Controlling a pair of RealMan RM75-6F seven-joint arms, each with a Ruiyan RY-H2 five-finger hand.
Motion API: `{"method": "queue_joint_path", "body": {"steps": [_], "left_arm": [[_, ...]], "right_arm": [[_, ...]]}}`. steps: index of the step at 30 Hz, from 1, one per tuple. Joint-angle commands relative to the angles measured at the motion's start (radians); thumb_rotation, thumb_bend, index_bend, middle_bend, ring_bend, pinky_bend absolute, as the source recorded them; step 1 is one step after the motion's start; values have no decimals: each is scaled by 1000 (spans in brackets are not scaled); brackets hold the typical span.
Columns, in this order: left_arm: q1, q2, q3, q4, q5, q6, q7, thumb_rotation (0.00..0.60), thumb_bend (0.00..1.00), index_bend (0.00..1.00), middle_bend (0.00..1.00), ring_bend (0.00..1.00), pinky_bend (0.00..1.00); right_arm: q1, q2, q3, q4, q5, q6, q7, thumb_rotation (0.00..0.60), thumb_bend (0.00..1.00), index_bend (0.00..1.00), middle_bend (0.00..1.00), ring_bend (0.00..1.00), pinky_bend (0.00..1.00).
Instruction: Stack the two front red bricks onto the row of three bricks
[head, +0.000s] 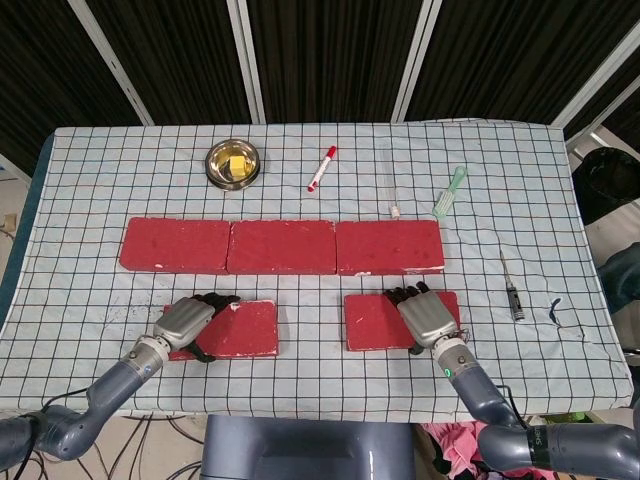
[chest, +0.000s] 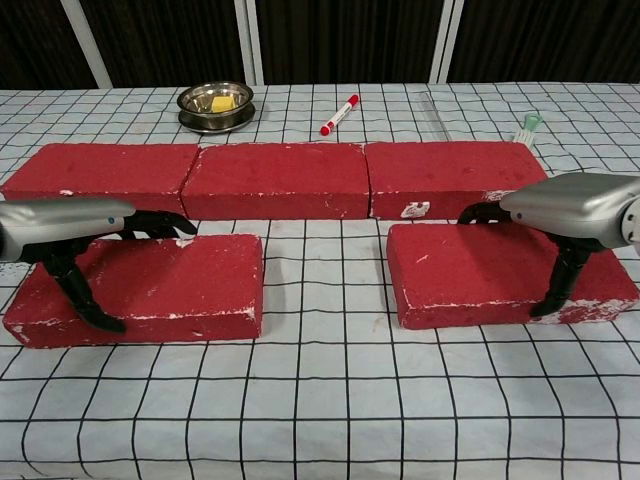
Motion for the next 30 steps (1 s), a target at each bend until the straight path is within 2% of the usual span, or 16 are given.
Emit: {"method": "queue_joint_path", "body": {"steps": [1,30], "left_arm": [[0,0,0,-1,2,1,-1,600,211,95,210,109,237],[3,20,-3,-27,2,19,3,600,211,95,210,109,237]], "right_arm": [[0,1,0,0,1,-1,-1,600,0,198,233,192,126],[-6,22,11,-30,-4,14,-4,600,0,198,233,192,127]]}}
